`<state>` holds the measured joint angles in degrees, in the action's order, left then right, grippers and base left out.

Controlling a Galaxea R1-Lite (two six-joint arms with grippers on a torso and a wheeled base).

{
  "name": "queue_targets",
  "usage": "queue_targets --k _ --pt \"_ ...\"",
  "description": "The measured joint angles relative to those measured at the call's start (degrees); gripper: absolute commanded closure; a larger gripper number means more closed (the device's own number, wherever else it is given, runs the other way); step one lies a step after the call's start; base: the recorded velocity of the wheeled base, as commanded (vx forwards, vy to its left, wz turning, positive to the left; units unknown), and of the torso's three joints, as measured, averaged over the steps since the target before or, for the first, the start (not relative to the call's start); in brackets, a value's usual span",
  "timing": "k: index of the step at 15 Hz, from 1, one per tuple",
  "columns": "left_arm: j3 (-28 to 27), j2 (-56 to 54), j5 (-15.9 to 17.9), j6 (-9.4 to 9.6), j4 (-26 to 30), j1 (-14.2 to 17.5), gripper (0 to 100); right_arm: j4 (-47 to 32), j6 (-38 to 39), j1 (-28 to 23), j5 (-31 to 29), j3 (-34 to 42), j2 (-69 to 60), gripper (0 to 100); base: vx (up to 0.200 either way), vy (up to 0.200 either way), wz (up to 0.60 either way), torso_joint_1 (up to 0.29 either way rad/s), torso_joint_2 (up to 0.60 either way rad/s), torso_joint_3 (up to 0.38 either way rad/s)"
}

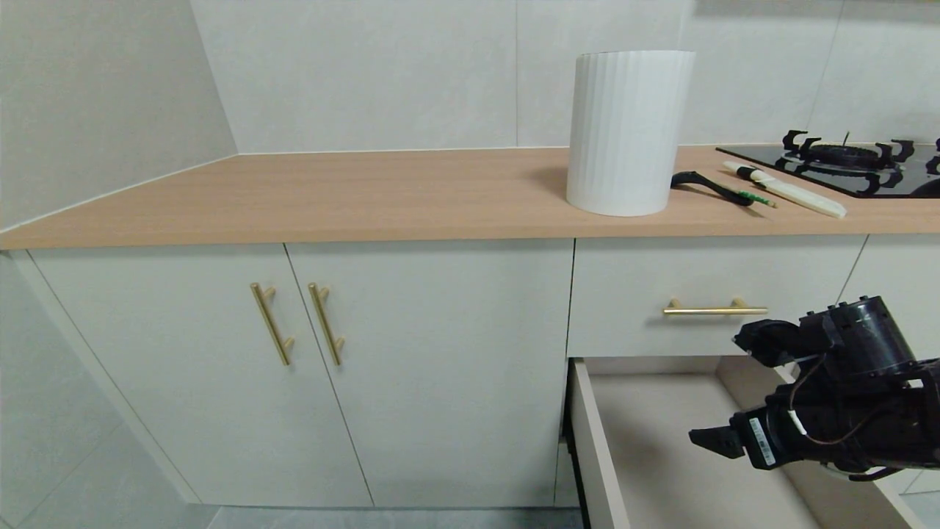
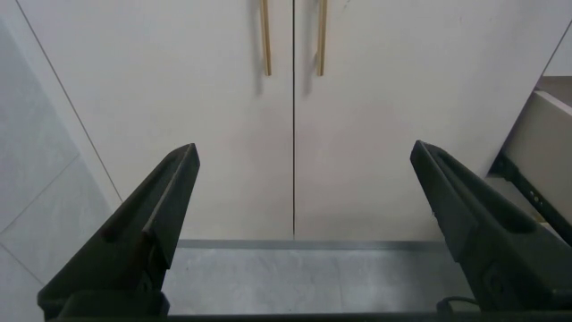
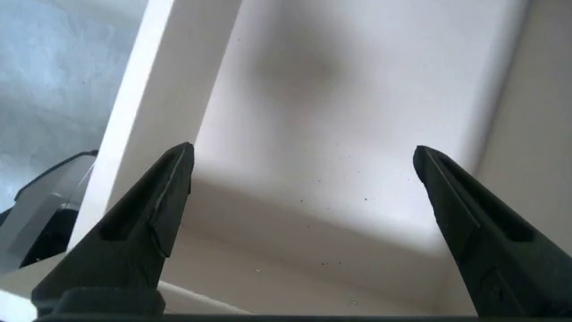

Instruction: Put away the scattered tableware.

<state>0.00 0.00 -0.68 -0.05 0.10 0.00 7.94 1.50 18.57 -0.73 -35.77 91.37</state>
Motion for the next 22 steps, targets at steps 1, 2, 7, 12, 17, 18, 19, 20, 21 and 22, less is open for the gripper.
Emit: queue_targets --k 1,2,7,12,17,18,19,20,21,22 --pt "0.0 0.0 0.0 0.0 0.0 0.0 0 0.09 -0.02 -0.1 0.02 -0.01 -0.05 0 0.0 0.0 0.0 0.071 -0.28 -0.227" --pt "0.0 0.0 0.0 0.02 -0.02 0.0 0 0.11 0.0 -0.21 0.02 -0.11 -0.13 0 0.0 0.0 0.0 0.085 -0.27 -0.281" --pt "0.0 0.0 0.02 0.0 -0.02 0.0 0 0.24 0.0 -0.24 -0.05 -0.11 -0.3 0 0.0 0.0 0.0 0.125 -0.43 -0.307" --pt "0.0 0.0 0.02 0.0 -0.02 0.0 0 0.57 0.0 -0.35 -0.05 -0.11 -0.3 0 0.0 0.0 0.0 0.176 -0.47 -0.294" --pt "0.0 0.0 0.02 0.0 0.0 0.0 0 1.34 -0.02 -0.41 -0.06 -0.09 -0.28 0 0.0 0.0 0.0 0.167 -0.41 -0.249" --pt "0.0 0.0 0.02 0.02 0.0 0.0 0 2.54 -0.06 -0.46 -0.09 -0.06 -0.28 0 0.0 0.0 0.0 0.066 -0.13 -0.076" --pt "0.0 0.0 0.0 0.02 0.0 0.0 0 3.78 -0.16 -0.41 -0.3 -0.01 -0.33 0 0.0 0.0 0.0 0.036 -0.08 -0.051" --pt "0.0 0.0 0.0 0.02 0.0 0.0 0 5.94 -0.33 -0.41 -1.04 -0.41 -0.49 0 0.0 0.0 0.0 0.0 0.0 0.0" --pt "0.0 0.0 0.0 0.0 0.0 0.0 0 6.86 -0.39 -0.41 -1.61 -1.79 -0.72 0 0.0 0.0 0.0 0.0 0.0 0.0" --pt "0.0 0.0 0.0 0.0 0.0 0.0 0 7.01 -0.38 -0.46 -1.84 -3.73 -0.83 0 0.0 0.0 0.0 0.0 0.0 0.0"
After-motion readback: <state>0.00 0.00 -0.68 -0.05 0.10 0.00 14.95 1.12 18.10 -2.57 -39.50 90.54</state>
